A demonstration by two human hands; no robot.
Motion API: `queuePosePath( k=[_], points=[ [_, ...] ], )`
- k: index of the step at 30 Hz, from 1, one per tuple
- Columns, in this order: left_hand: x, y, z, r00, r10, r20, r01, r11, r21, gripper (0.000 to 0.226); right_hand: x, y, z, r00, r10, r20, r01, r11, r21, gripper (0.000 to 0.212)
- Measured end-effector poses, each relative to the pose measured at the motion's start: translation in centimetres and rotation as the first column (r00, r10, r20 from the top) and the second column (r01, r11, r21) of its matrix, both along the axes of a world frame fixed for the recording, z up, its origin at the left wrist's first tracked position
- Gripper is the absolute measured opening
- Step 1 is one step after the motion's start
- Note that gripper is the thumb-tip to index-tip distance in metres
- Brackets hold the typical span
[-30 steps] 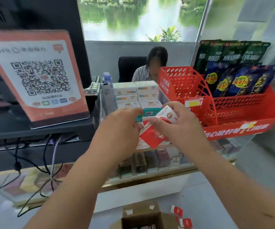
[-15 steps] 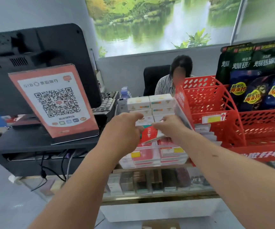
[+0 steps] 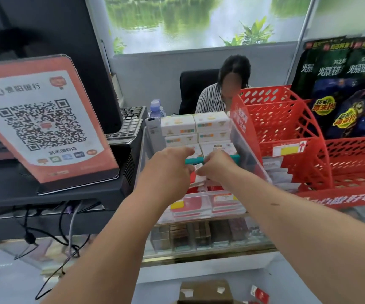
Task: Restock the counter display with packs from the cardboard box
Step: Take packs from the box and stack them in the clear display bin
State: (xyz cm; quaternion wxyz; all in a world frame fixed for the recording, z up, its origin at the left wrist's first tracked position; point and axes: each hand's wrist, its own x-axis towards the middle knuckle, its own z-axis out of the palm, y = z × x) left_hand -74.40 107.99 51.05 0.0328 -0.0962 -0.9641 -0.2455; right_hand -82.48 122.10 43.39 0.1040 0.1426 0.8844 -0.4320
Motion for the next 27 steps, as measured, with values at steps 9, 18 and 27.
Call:
queuePosePath(
  k=[9, 18, 27],
  points=[
    [1.4, -1.9, -0.7, 1.0, -0.018, -0.023, 0.019, 0.999, 0.035, 0.039, 1.2, -1.0, 1.4, 0.999, 0.05, -0.003, -0.049, 0.99, 0.131, 0.026],
    [5.7, -4.3, -2.8, 0.993, -0.114, 0.029, 0.109, 0.983, 0.151, 0.04, 11.9, -2.1, 5.0, 0.943, -0.052, -0.329, 0.062, 0.998, 0.019, 0.019],
    [10.1, -4.0, -10.6, 0.965, -0.212, 0.154, 0.193, 0.973, 0.124, 0.036, 19.8, -1.3, -3.2, 0.964, -0.122, -0.236, 0.101, 0.99, -0.101, 0.012]
  ],
)
